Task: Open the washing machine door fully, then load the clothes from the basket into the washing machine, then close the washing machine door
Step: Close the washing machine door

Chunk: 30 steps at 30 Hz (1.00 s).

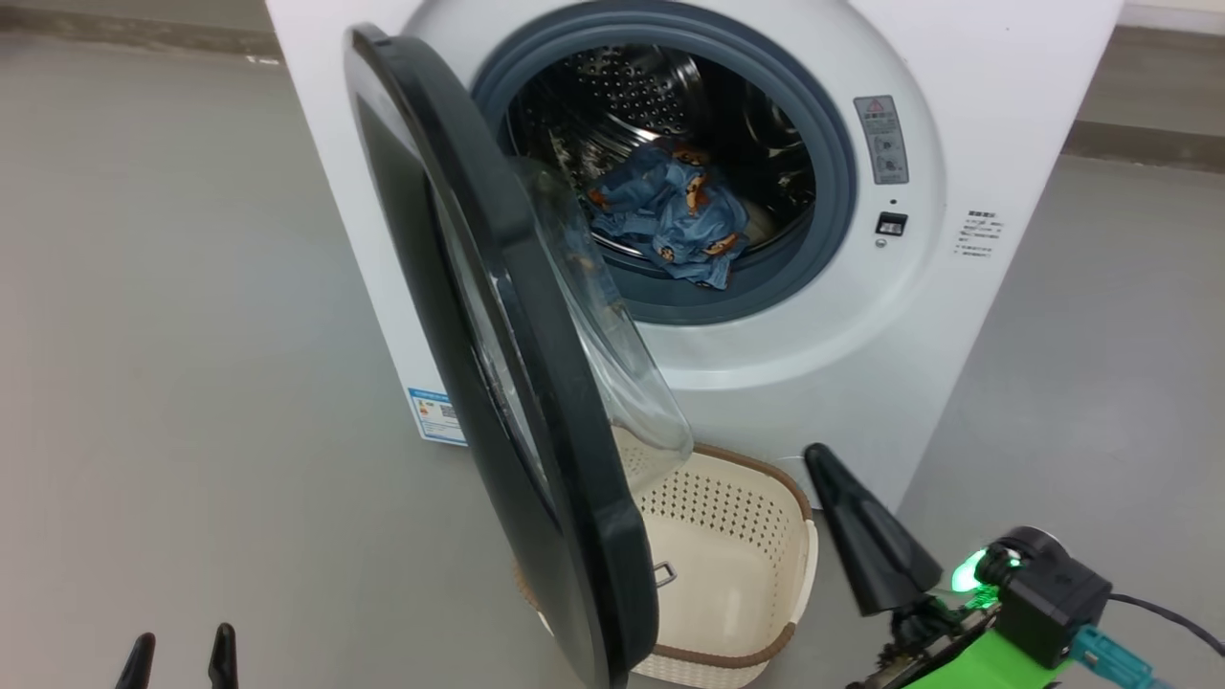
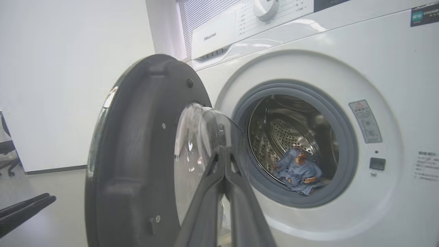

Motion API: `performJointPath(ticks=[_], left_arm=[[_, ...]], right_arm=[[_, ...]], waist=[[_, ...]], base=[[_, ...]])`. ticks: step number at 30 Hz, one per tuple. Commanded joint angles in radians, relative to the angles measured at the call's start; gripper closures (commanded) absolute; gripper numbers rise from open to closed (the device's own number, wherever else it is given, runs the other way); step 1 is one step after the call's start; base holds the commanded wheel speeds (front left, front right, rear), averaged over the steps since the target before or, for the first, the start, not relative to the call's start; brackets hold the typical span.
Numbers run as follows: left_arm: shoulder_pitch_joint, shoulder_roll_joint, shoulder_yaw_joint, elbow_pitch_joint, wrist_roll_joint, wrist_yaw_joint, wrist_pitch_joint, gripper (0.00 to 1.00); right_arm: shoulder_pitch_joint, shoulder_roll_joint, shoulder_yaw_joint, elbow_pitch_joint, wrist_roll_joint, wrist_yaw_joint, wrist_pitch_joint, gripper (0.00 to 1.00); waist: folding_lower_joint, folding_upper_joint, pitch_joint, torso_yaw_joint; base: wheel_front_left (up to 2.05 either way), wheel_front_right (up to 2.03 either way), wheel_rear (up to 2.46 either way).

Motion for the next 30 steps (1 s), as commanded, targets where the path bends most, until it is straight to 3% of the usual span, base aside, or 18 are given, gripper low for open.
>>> performJointPath(ticks=[1,11,18,30], left_arm=[[-0.026,0.012,0.032,-0.026,0.015,0.001,-0.007,0.00],[-0.033,0.003,0.025,-0.023,0.013,0.001,-0.007,0.00],[-0.034,0.000,0.022,-0.018,0.004,0.001,-0.007,0.00],[-0.043,-0.008,0.017,-0.013,-0.001,0.001,-0.007,0.00]], right_arm=[[-0.042,-0.011,0.031,-0.036,0.011,0.005,-0.008,1.00],[-0.103,0.001,0.272,-0.120,0.017,0.005,-0.008,1.00],[-0.122,-0.006,0.435,-0.079,0.029,0.005,-0.008,1.00],[-0.123,0.013,0.499,0.078,0.116,0.005,-0.008,1.00]], waist=[[0.0000,0.0000,-0.005,0.011],[0.0000,0.0000,-0.004,0.020],[0.0000,0.0000,-0.004,0.022],[0.0000,0.0000,0.003,0.035]], base=[[0.00,0.00,0.00],[0.00,0.00,0.00],[0.00,0.00,0.00],[0.00,0.00,0.00]])
